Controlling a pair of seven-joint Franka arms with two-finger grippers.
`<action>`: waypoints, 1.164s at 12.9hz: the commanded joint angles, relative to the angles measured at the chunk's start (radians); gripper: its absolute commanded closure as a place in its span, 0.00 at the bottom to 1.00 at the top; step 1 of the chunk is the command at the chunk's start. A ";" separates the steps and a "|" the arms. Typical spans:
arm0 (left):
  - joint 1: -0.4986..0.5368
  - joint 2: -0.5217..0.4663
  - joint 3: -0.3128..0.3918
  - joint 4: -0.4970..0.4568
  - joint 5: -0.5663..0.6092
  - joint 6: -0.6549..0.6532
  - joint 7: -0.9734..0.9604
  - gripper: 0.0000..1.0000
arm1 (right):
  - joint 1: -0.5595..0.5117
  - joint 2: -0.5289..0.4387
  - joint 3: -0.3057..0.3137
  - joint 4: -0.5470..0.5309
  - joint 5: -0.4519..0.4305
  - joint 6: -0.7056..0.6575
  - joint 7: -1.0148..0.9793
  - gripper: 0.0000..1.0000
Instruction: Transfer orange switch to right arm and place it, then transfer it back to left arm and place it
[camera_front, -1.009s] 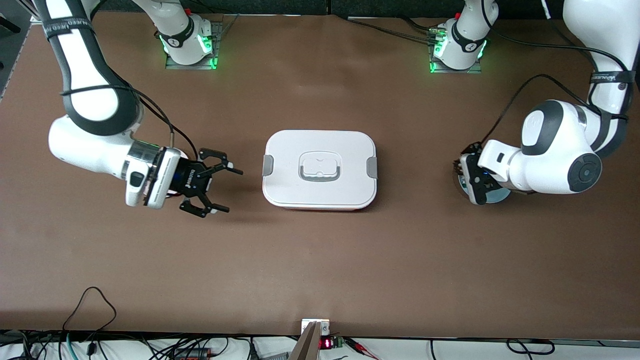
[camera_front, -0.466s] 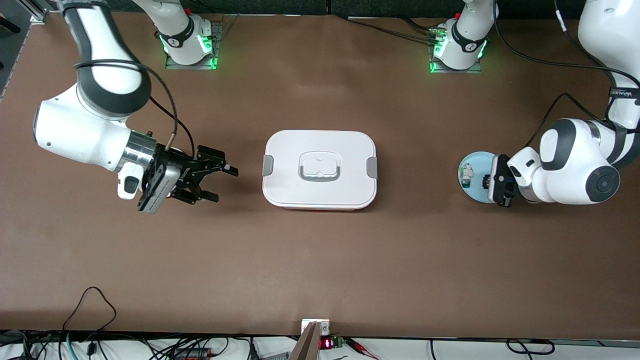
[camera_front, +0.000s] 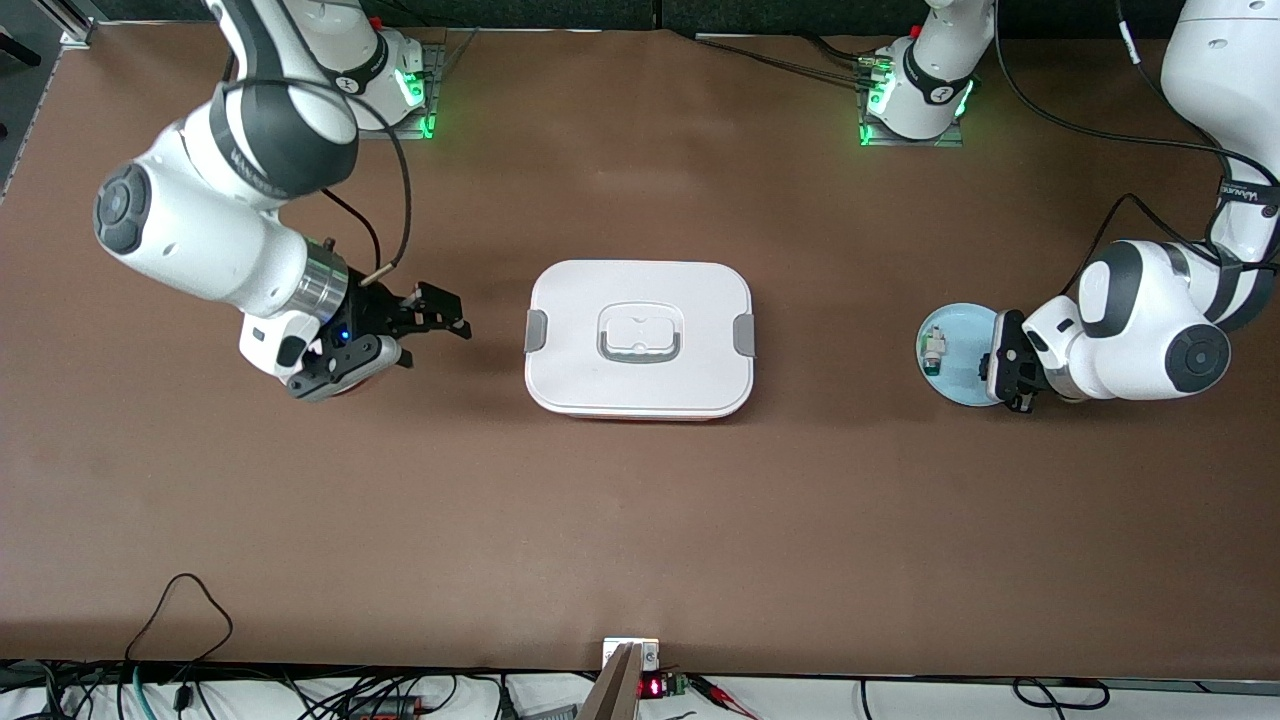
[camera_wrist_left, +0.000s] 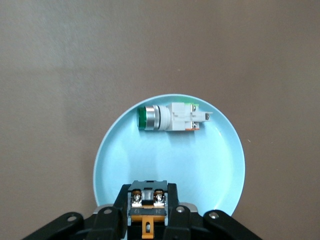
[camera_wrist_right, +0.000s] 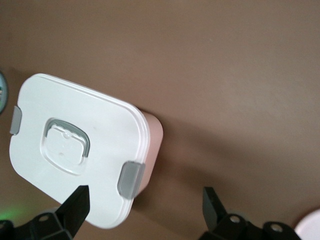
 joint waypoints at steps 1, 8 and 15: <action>0.028 -0.020 -0.011 -0.084 0.023 0.083 0.020 1.00 | 0.009 -0.007 -0.004 0.112 -0.080 -0.224 0.140 0.00; 0.039 -0.009 -0.011 -0.158 0.022 0.190 0.014 1.00 | -0.015 -0.039 -0.075 0.229 -0.411 -0.465 0.136 0.00; 0.051 -0.008 -0.011 -0.158 0.022 0.189 0.002 0.00 | -0.018 -0.063 -0.361 0.232 -0.387 -0.454 0.140 0.00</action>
